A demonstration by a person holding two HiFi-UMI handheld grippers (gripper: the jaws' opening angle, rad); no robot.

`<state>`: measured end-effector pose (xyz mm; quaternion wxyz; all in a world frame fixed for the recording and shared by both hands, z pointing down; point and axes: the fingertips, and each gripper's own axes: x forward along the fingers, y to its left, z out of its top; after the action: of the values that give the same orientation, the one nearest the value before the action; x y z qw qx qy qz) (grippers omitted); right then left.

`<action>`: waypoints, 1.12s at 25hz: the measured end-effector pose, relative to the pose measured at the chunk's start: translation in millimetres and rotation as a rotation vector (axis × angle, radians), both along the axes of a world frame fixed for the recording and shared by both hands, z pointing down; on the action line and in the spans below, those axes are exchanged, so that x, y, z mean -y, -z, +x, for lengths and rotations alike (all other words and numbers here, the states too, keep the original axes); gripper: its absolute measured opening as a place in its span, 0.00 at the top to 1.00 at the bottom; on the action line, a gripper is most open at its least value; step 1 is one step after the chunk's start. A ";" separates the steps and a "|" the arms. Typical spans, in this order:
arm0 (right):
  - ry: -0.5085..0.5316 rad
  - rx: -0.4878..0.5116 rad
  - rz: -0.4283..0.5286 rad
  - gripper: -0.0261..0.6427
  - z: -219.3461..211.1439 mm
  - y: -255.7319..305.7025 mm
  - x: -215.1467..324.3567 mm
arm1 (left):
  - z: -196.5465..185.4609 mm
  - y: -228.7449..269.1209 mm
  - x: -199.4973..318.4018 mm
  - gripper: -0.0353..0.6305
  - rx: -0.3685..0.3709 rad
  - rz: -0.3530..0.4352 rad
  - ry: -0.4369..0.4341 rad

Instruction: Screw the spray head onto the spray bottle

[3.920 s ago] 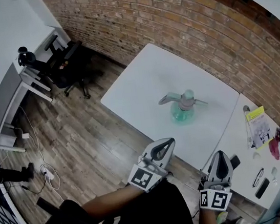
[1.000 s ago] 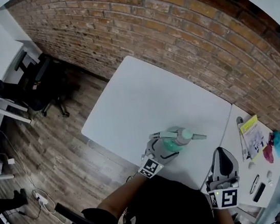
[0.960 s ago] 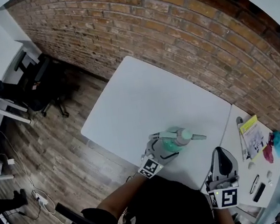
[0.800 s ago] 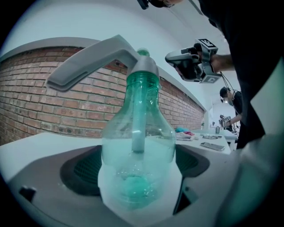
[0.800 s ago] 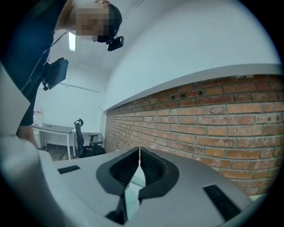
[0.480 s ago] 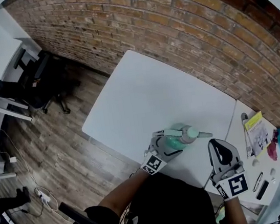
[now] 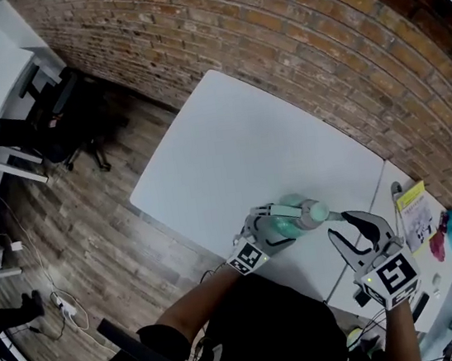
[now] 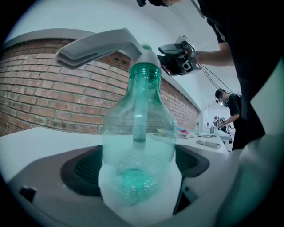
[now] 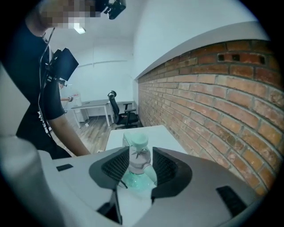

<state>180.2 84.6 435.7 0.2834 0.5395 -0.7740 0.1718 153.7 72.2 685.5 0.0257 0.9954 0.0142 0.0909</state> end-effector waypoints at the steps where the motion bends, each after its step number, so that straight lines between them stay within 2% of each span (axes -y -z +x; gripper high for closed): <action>1: 0.018 -0.001 -0.035 0.72 -2.0 -2.8 1.4 | 0.0 0.6 -0.3 0.19 -0.001 0.002 0.000; 7: 0.082 -0.028 -0.161 0.64 -4.0 -15.1 14.2 | -0.5 -15.4 -0.6 0.19 0.021 0.009 -0.005; 11: 0.105 -0.035 -0.241 0.60 -3.2 -28.0 18.7 | -0.3 -19.7 -2.3 0.20 0.007 0.004 -0.025; 18: 0.149 -0.035 -0.311 0.58 -10.3 -46.3 24.1 | 4.4 -18.2 2.7 0.19 -0.003 0.031 -0.028; 28: 0.182 -0.136 -0.397 0.58 -11.9 -61.8 32.8 | 6.4 -17.2 0.4 0.20 -0.008 0.030 -0.029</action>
<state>168.3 51.7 497.5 0.4500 0.4116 -0.7495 0.2576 160.1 71.8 702.7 0.0096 0.9957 0.0272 0.0877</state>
